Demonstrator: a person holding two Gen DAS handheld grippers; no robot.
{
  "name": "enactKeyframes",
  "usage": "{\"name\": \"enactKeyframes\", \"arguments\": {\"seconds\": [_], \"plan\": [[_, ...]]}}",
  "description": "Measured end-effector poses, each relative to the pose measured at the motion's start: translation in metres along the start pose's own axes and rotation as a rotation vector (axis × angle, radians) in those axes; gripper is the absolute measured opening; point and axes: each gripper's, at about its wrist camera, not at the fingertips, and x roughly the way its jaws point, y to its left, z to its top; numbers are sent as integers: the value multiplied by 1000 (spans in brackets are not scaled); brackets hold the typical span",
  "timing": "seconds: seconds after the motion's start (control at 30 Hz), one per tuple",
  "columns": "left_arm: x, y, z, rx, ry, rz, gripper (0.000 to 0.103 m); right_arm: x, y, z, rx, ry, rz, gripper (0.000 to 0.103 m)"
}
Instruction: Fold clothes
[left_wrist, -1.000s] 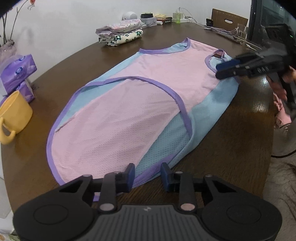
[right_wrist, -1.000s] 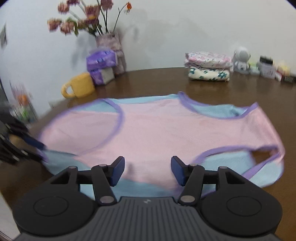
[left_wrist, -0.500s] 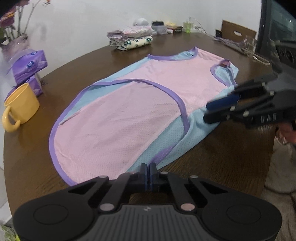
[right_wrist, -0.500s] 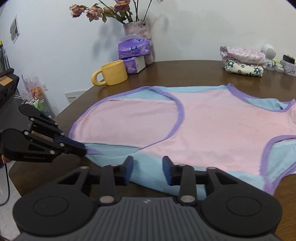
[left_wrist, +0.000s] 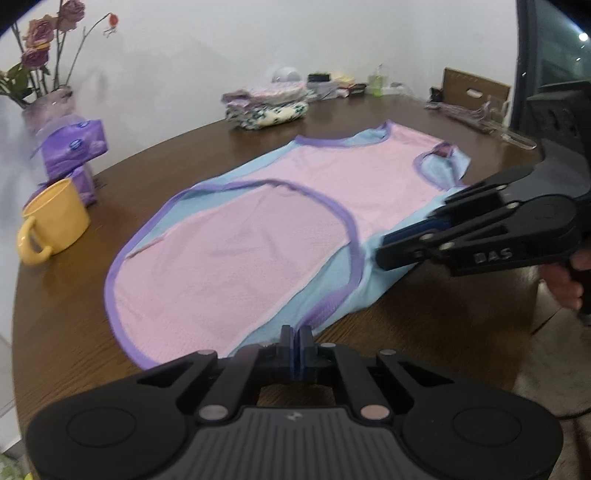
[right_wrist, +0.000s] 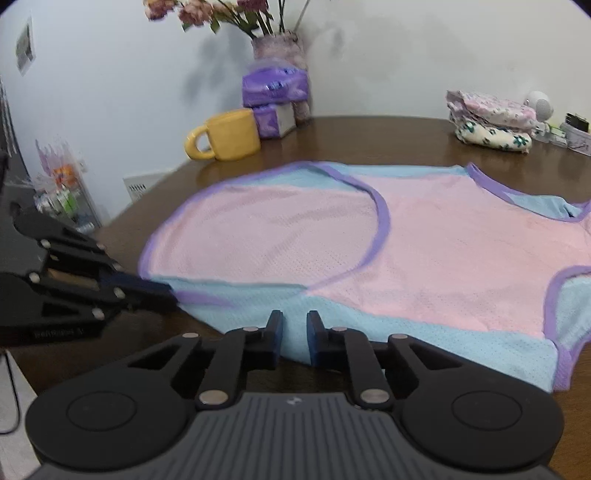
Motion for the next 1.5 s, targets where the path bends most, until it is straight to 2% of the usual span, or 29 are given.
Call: {"name": "enactKeyframes", "arguments": {"seconds": [0.1, 0.2, 0.33, 0.47, 0.6, 0.7, 0.83, 1.0, 1.2, 1.33, 1.5], "plan": [[7, 3, 6, -14, 12, -42, 10, 2, 5, 7, -16, -17, 12, 14], [13, 4, 8, -16, 27, -67, 10, 10, 9, 7, -27, 14, 15, 14], [13, 0, 4, 25, 43, -49, 3, 13, 8, 2, -23, 30, 27, 14], [8, 0, 1, 58, 58, -25, 3, 11, 5, 3, -18, 29, 35, 14], [3, 4, 8, 12, 34, -34, 10, 3, -3, 4, -7, 4, 17, 14], [2, 7, 15, -23, -2, -58, 22, 1, -10, 4, 4, 2, 2, 14], [13, 4, 19, -39, 16, -73, 22, 6, -16, 1, 22, 26, 3, 14], [21, 4, 16, -60, 48, -68, 22, -4, -23, 0, 26, 14, 15, 15], [21, -2, 31, -105, -15, -100, 25, -30, -68, 6, 61, -31, -113, 15], [37, -14, 38, -102, 6, -99, 28, -32, -90, 3, 73, 3, -156, 15], [46, -23, 35, -74, 28, -53, 25, -28, -97, -9, 31, 62, -170, 16]]}}
